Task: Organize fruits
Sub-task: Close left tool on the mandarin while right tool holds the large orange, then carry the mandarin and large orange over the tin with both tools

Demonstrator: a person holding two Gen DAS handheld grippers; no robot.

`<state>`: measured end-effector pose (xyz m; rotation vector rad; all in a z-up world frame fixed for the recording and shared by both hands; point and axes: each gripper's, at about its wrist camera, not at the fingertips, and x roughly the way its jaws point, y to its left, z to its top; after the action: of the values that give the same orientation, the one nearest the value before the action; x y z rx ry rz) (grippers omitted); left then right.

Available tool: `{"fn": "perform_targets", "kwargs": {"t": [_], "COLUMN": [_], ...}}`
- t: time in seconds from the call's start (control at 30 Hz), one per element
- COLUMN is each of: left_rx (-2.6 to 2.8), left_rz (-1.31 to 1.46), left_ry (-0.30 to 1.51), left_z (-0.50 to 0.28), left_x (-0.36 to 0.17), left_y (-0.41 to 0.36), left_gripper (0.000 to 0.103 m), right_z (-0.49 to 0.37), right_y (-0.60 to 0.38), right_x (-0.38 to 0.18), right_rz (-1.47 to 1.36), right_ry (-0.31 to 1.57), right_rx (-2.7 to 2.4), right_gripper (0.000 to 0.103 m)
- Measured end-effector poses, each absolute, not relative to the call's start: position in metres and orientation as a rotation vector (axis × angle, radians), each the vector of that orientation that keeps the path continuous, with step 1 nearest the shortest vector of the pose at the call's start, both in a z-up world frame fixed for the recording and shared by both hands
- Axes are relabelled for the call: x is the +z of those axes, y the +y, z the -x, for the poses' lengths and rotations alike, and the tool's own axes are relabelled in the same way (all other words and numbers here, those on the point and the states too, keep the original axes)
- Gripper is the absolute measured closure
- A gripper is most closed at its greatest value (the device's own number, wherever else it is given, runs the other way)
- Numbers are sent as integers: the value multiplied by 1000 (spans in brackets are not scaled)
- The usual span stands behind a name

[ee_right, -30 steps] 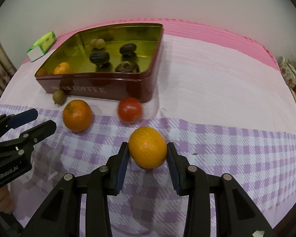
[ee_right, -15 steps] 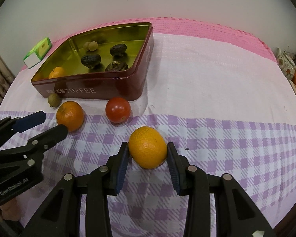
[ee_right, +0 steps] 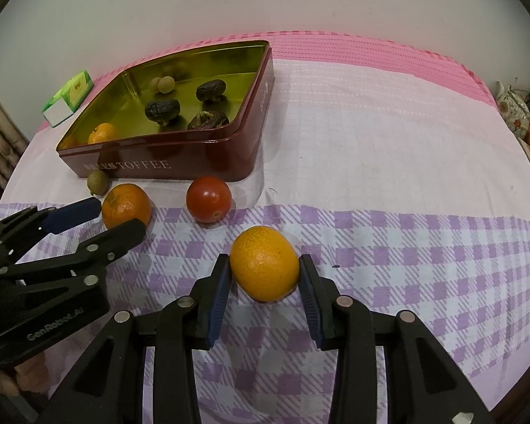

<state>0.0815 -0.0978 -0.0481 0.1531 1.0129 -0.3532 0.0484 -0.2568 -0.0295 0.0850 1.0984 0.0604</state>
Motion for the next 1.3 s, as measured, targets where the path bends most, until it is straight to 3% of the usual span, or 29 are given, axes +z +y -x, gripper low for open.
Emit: {"fn": "perform_targets", "kwargs": {"t": [0.3,0.53,1.3], "left_rx": [-357,-389,-365], "left_rz": [-152,-161,-141], "left_ry": [1018,1008,1007], "left_z": [-85,-81,-79], "left_x": [-52,-50,-42], "left_y": [-99,-102,-88], "left_gripper": [45,59,61], "right_z": [-49,-49,-49], "right_y": [-257,-257,-257], "right_x": [-29,-30,-30], "right_rz": [-88,-88,-85], "right_ry": [1096,1096,1096], "right_rx": [60,60,58], "right_gripper": [67,67,67]}}
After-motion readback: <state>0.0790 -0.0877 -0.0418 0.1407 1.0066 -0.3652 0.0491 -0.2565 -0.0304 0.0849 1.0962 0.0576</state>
